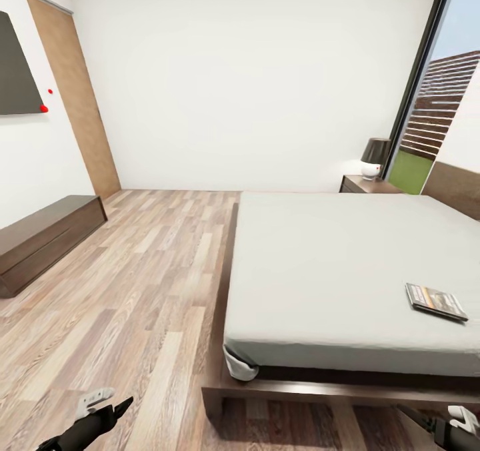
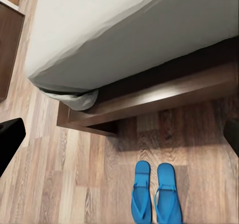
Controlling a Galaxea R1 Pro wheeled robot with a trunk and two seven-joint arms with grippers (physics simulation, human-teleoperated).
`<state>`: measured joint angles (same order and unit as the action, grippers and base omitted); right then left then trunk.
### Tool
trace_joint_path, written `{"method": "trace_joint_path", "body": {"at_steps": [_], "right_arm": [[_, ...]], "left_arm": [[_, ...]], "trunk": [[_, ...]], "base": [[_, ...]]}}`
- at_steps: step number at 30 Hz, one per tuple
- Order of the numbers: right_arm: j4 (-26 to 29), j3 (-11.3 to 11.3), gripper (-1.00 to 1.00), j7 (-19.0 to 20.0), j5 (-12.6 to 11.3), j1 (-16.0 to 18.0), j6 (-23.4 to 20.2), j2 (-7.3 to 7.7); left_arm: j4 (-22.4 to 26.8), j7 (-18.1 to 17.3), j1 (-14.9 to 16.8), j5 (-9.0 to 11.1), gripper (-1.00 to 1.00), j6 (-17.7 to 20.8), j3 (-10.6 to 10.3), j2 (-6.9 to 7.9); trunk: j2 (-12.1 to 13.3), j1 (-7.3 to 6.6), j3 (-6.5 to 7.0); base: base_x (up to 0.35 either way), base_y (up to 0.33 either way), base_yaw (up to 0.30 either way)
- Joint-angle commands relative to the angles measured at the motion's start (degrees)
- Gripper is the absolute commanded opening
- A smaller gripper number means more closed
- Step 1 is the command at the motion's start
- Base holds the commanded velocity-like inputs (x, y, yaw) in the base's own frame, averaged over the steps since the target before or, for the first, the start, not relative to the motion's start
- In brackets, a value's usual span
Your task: In the bedroom, move the book from the bed onto either nightstand, and place the two sandals side by side next to the bed.
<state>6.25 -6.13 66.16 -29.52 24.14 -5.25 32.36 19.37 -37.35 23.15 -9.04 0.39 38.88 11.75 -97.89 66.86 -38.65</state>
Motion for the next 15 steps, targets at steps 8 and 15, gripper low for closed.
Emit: {"method": "trace_joint_path", "body": {"at_steps": [8,15], "right_arm": [[0.0,-0.5,1.0,0.2,0.2,0.0,-0.6,-0.01],[0.0,-0.5,1.0,0.2,0.2,0.0,-0.6,-0.01]], "left_arm": [[0.1,-0.4,0.1,-0.6,1.0,0.0,0.5,-0.07],[0.1,-0.4,0.1,-0.6,1.0,0.0,0.5,-0.13]], "trunk": [[0.0,-0.01,-0.05],[0.0,-0.01,-0.05]], "base": [[0.0,-0.288,0.0],[0.0,-0.288,0.0]]}}
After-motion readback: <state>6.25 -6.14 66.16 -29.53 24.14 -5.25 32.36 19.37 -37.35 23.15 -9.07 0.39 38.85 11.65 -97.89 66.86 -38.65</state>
